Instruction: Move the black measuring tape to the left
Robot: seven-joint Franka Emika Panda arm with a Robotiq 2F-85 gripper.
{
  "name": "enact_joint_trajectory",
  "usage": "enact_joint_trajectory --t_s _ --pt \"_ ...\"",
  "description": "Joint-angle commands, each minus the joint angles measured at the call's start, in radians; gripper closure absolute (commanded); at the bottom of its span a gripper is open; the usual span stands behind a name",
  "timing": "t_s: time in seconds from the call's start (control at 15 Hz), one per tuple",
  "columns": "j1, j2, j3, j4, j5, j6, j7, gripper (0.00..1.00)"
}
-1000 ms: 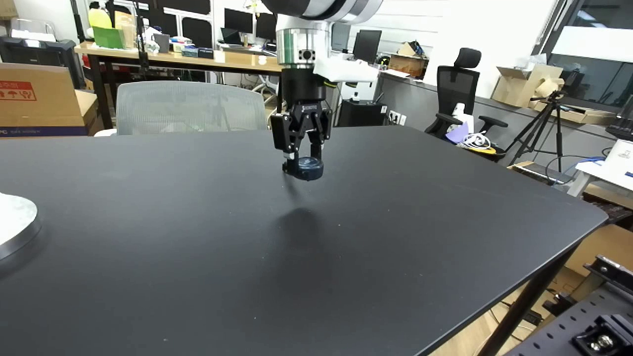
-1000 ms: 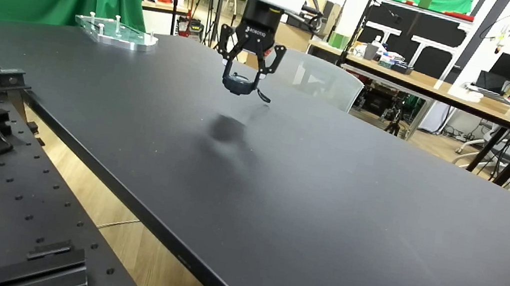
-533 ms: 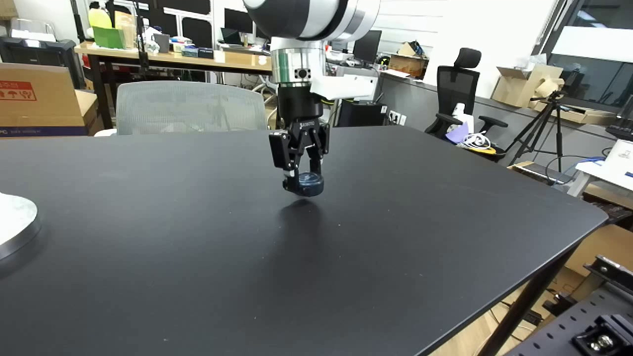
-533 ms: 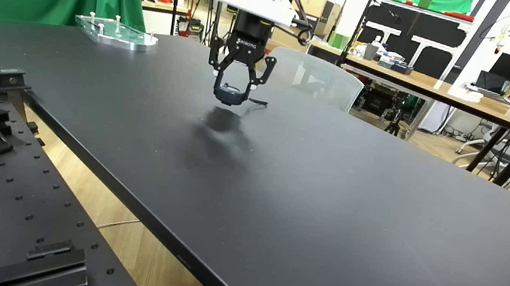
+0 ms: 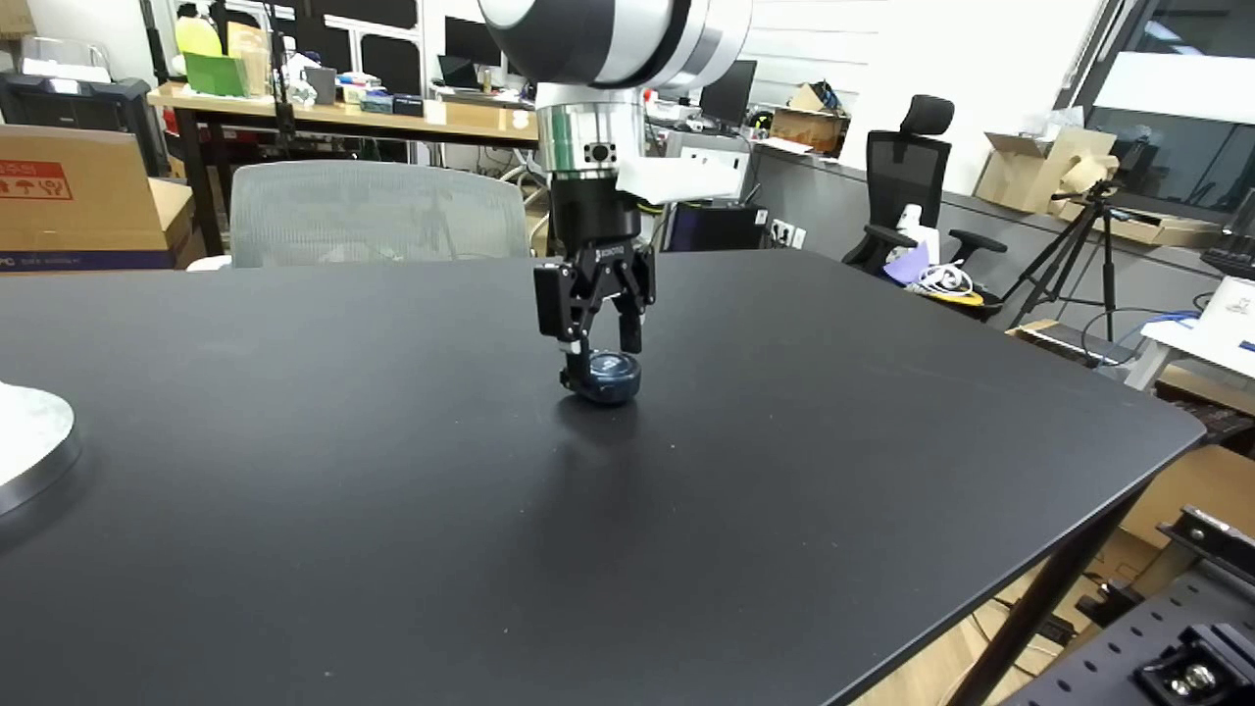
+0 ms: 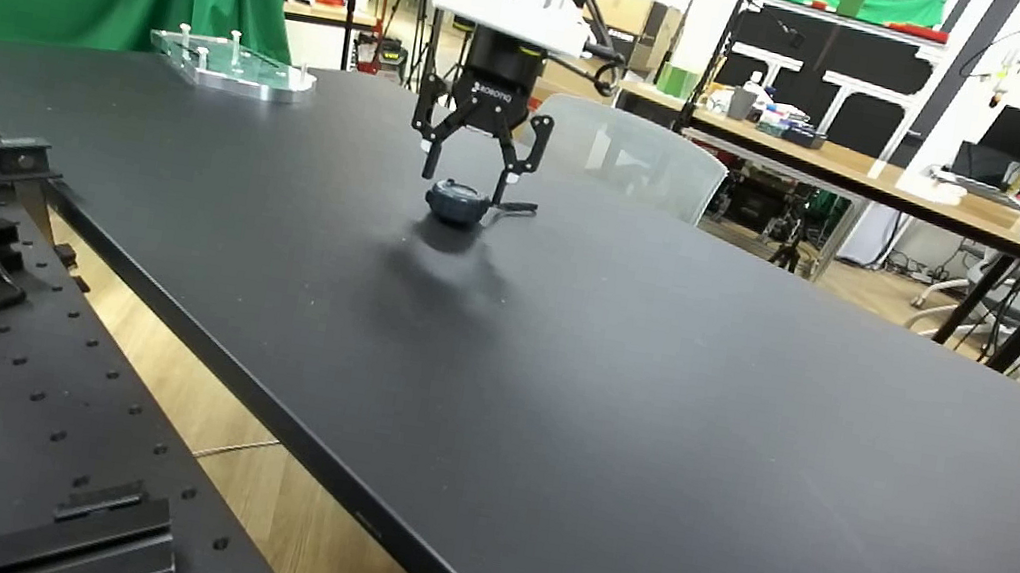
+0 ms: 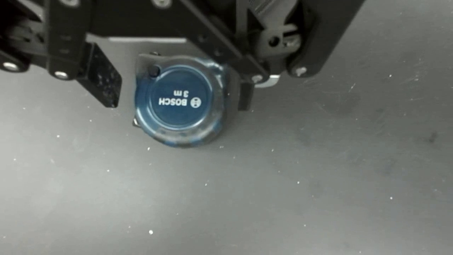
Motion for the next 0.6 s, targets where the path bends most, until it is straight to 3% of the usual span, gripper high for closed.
enact_joint_trajectory --t_s 0.0,0.53 --pt "-0.006 -0.038 0.011 -0.001 -0.009 -0.032 0.014 0.0" --pt "0.0 -0.285 0.015 -0.166 -0.054 0.05 0.025 0.0"
